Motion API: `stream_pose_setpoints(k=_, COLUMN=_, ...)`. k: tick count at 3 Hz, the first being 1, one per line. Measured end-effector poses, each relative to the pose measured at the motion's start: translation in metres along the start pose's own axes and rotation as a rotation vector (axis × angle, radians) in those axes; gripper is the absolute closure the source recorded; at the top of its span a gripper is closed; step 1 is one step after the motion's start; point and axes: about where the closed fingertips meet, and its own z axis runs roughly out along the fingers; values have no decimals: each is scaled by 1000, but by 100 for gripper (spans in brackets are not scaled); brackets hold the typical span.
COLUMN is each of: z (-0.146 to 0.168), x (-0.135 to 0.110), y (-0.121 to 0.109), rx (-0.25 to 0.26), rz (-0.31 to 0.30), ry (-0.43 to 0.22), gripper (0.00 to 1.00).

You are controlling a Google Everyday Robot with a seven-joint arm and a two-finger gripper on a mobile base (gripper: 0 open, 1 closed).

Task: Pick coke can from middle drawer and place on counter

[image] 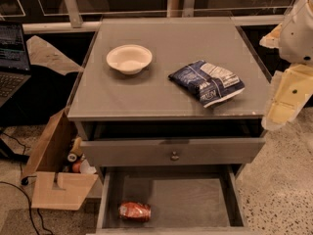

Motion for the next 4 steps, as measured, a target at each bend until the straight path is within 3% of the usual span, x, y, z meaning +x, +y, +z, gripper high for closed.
stream_pose_setpoints(k=1, z=0, x=0, y=0, rx=0, rz=0, ry=0, gripper=0)
stream_pose_setpoints(k=2, z=3, x=-6, y=4, rx=-1, rz=33, ry=-97, gripper=0)
stream_pose_setpoints(k=4, z=18, x=-8, y=19, rx=50, rz=290, ry=-437, gripper=0)
